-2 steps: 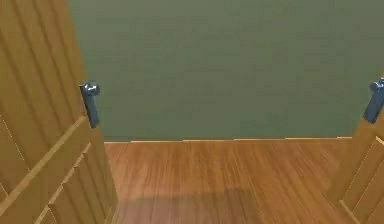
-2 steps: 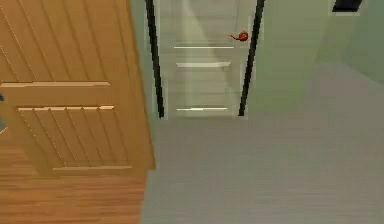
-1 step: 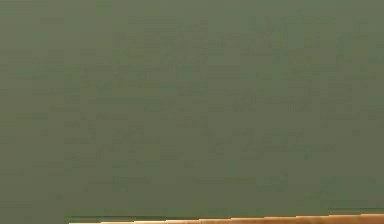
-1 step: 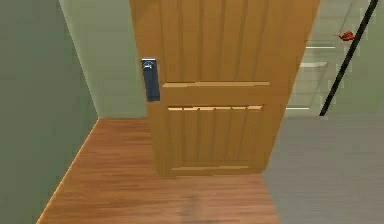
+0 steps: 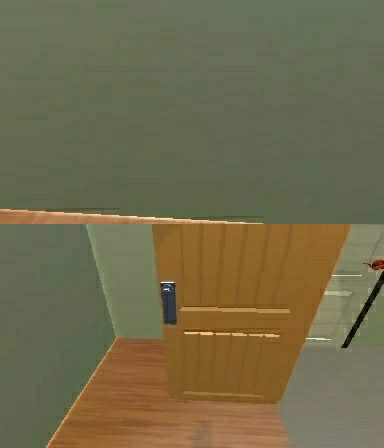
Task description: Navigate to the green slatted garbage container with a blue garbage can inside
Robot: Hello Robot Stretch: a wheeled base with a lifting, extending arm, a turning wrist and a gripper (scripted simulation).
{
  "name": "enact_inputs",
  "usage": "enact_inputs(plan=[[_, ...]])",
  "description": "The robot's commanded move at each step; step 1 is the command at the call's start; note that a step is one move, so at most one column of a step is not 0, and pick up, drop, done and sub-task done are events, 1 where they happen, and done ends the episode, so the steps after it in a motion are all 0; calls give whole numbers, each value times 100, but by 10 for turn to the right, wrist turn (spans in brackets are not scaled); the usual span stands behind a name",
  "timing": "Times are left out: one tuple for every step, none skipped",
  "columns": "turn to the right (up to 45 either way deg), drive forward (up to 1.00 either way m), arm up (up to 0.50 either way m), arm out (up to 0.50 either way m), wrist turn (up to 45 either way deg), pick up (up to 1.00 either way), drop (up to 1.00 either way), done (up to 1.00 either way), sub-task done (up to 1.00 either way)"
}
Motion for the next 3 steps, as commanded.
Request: enact_inputs(plan=[[0,25,0,0,0,0,0,0,0],[0,5,0,0,0,0,0,0,0],[-390,0,0,0,0,0,0,0,0]])
